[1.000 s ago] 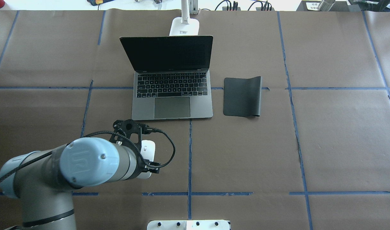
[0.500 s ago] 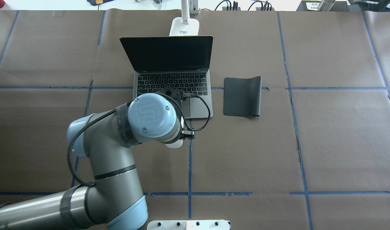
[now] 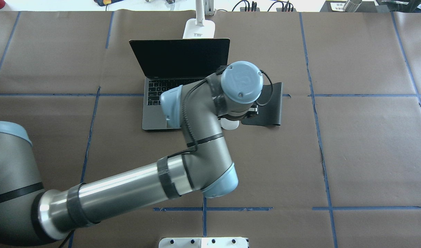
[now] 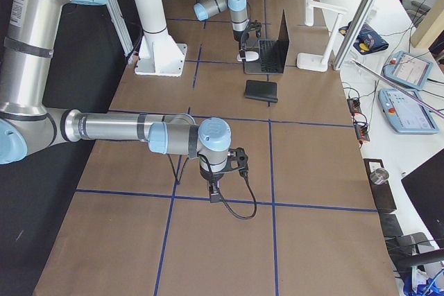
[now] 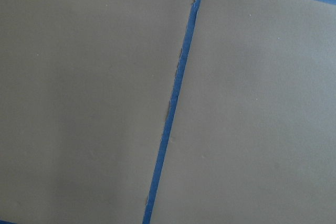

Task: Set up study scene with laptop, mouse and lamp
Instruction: 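Lift the white mouse with the left gripper and carry it over the mouse pad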

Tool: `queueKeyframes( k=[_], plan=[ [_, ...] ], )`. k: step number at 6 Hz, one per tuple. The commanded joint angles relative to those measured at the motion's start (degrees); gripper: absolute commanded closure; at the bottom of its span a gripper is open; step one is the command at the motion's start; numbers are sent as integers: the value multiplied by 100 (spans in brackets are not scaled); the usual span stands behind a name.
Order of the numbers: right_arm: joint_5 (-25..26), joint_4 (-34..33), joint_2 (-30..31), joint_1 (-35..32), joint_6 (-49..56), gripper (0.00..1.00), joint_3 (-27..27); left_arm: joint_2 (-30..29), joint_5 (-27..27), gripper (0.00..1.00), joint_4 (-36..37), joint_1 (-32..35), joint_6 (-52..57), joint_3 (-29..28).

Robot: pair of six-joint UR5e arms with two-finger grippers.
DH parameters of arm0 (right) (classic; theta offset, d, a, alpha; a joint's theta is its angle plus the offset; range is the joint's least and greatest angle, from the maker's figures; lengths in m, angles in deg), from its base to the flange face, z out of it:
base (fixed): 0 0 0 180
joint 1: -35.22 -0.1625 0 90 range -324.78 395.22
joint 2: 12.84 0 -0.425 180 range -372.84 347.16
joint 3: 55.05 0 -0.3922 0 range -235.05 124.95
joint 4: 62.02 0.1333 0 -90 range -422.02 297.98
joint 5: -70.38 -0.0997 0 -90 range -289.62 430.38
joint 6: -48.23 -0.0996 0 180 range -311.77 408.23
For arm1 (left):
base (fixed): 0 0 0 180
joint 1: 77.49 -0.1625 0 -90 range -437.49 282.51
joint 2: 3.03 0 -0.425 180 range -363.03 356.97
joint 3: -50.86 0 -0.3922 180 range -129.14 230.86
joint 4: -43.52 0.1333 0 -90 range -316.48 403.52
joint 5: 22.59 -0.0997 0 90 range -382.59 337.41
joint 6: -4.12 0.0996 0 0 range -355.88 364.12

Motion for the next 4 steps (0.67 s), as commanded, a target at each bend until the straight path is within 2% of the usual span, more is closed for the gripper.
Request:
queueKeyframes(
  k=[1, 3, 4],
  plan=[
    [9, -2, -8, -1, -31, 0, -17, -1056, -8, 62, -1109, 11, -152, -2099],
    [-8, -2, -8, -1, -75, 0, -8, -1856, -60, 59, -2086, -6, -861, -3753],
    [-9, -2, -8, -1, -75, 0, 1, -2155, -304, 54, -2370, -59, -1169, -4187]
  ],
)
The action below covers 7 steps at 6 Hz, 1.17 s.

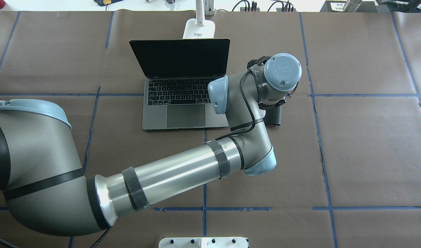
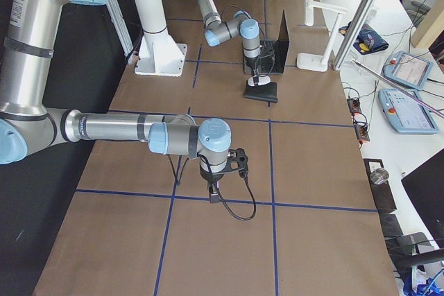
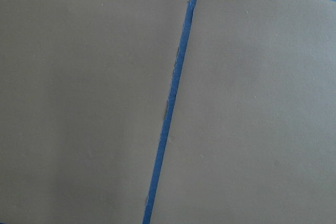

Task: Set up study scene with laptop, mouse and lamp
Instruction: 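Lift the white mouse with the left gripper and carry it over the mouse pad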

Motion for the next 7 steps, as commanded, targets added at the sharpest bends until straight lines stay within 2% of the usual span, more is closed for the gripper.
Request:
queueKeyframes(
  k=[1, 4, 5, 6, 7],
  plan=[
    [-13, 0, 8, 0, -6, 0, 6, -368, -236, 50, -486, -102, -432, -697],
    [5, 0, 8, 0, -6, 0, -2, -455, -501, 36, -496, -488, -592, -804],
    [-4, 0, 8, 0, -6, 0, 6, -473, -492, 5, -496, -524, -592, -804],
    [5, 0, 8, 0, -6, 0, -2, -517, -457, 0, -496, -507, -565, -787],
    [5, 0, 0, 9, 3, 0, -2, -552, -48, 0, -496, -376, -383, -708]
  ],
)
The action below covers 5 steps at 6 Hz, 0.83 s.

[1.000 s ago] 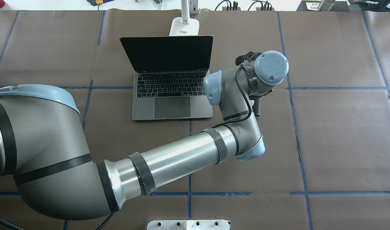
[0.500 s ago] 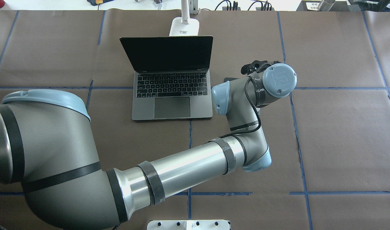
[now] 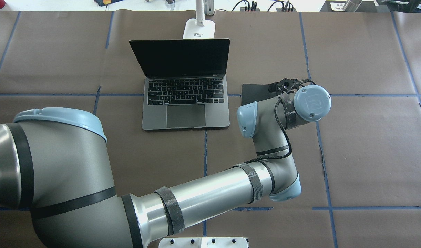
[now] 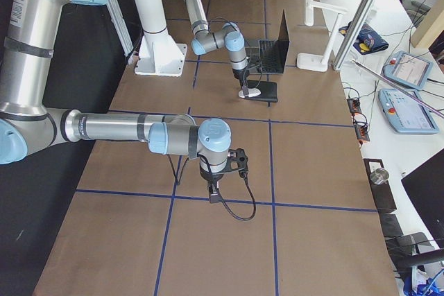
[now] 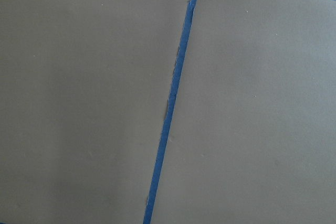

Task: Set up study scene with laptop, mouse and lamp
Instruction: 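Lower the mouse onto the black mouse pad and open the left gripper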

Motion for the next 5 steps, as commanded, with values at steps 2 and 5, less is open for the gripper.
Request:
queueKeyframes(
  k=[2, 5],
  plan=[
    [-7, 9, -24, -2, -2, 0, -2, -28, 1463, 0, 87, 736, 570, 216],
    [-25, 0, -103, 6, -11, 0, -20, 1132, 1978, 0, 2263, 1063, 1982, 2662]
  ],
)
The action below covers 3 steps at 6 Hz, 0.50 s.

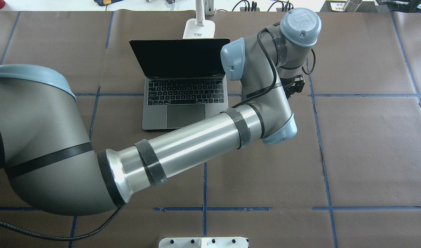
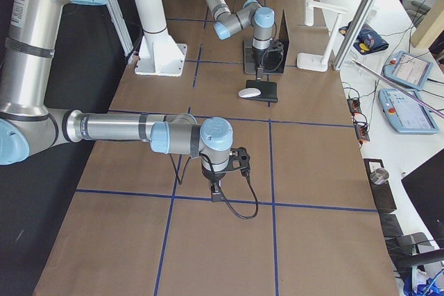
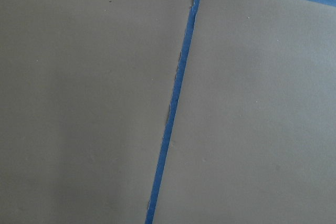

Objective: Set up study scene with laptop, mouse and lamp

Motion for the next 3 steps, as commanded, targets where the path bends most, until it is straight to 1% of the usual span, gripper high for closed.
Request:
queueKeyframes(
  k=[1, 2, 3],
  plan=[
    [-5, 0, -14, 5, -2, 0, -3, 1554, 156, 1, 1260, 194, 1252, 2631],
    [-5, 0, -14, 5, -11, 0, 14, 2337, 174, 1, 1806, 361, 2304, 3802],
    [-5, 8, -22, 5, -11, 0, 15, 3276, 183, 1, 1890, 554, 3089, 4832]
  ],
)
